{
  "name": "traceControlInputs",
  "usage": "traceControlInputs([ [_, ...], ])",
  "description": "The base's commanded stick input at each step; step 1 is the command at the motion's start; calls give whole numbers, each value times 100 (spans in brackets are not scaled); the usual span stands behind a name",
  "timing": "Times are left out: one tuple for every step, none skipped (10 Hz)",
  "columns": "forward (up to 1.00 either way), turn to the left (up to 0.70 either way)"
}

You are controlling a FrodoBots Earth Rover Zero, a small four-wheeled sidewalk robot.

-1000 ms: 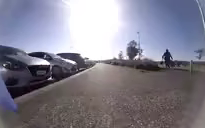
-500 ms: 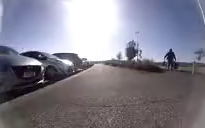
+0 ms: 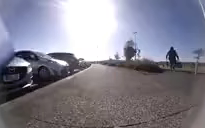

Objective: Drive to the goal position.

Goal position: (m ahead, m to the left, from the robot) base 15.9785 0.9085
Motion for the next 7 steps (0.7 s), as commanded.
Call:
traceControlInputs([
  [100, 0],
  [100, 0],
  [100, 0],
  [100, 0],
  [100, 0],
  [100, 0],
  [100, -6],
])
